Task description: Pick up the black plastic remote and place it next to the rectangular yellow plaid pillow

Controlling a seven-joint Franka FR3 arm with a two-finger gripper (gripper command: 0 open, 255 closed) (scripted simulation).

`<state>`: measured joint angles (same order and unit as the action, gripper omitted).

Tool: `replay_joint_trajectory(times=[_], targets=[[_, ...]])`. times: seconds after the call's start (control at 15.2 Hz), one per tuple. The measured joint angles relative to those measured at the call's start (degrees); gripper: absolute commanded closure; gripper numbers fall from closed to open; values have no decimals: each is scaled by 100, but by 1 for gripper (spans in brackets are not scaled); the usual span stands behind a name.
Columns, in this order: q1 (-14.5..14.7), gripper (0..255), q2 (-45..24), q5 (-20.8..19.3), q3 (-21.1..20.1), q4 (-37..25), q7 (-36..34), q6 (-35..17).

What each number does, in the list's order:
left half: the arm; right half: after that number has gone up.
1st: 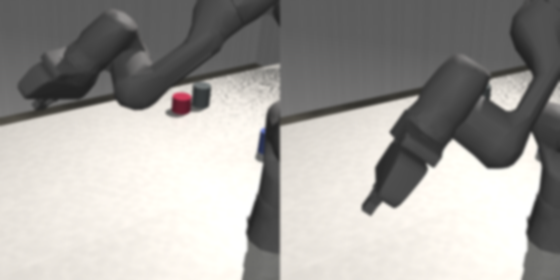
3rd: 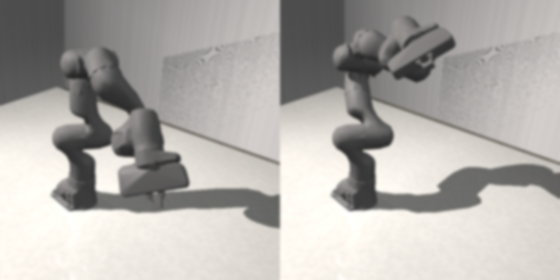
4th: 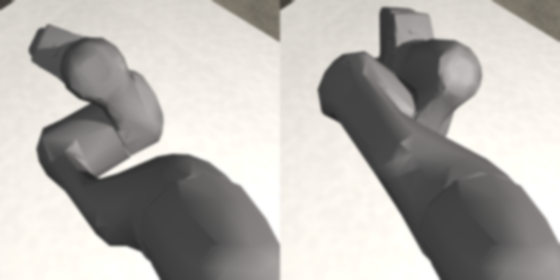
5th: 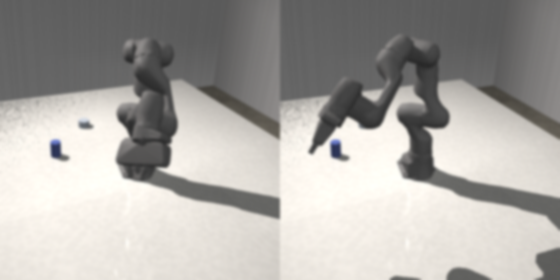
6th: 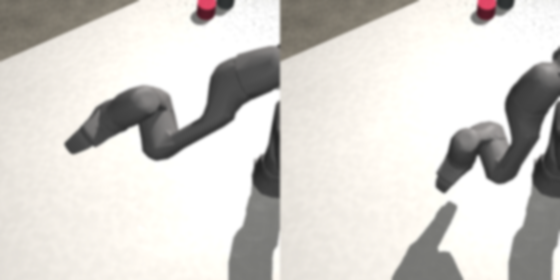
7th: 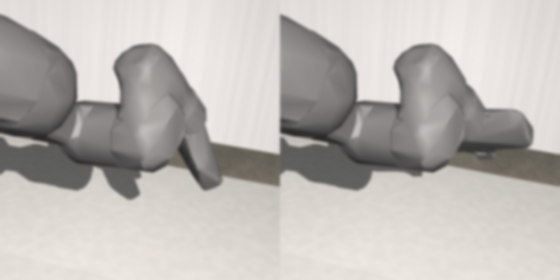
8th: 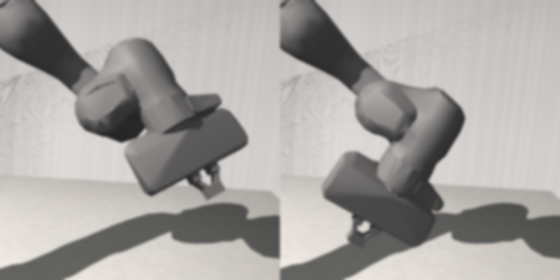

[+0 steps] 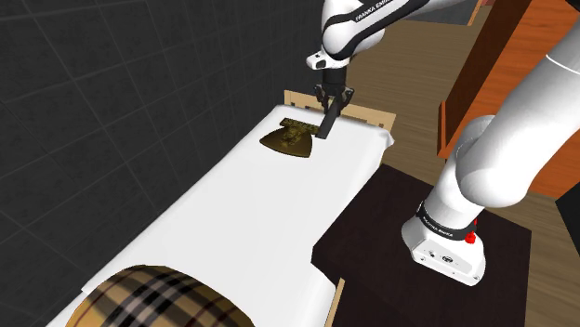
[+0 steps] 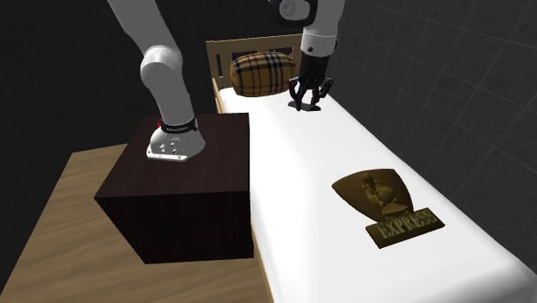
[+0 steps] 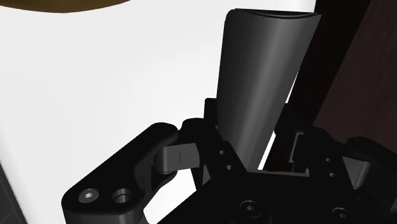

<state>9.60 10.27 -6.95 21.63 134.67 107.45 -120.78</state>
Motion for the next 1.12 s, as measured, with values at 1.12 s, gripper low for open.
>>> replay_joint_trajectory(times=[1.12], targets=[[1133,255,-154,545,-1462,-124,-2262,69]])
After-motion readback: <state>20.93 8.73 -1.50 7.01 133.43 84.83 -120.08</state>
